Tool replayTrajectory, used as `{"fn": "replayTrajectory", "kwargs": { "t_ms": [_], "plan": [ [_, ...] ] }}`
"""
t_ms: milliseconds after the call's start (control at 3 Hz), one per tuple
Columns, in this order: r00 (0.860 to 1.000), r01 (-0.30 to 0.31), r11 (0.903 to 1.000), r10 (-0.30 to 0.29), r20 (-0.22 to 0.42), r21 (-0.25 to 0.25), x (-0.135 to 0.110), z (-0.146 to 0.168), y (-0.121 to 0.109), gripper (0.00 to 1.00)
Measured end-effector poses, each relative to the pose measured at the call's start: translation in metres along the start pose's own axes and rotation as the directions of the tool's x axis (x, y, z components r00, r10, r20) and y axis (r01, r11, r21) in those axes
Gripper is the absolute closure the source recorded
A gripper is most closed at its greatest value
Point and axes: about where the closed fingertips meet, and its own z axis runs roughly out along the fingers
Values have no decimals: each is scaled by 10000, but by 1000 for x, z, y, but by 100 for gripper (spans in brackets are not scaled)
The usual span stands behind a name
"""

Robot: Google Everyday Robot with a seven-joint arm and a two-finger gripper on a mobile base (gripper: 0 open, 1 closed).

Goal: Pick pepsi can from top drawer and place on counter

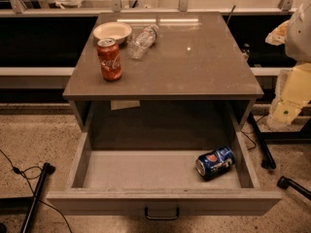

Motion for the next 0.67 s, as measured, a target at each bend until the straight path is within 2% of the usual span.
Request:
{"fn": "replayTrajectory", "kwargs": {
  "t_ms": [333, 667],
  "plan": [
    [10000, 0, 10000, 0, 0, 0, 0, 0, 0, 0],
    [10000, 71, 9999, -72, -58, -114, 3, 18, -2, 0]
  ]
}}
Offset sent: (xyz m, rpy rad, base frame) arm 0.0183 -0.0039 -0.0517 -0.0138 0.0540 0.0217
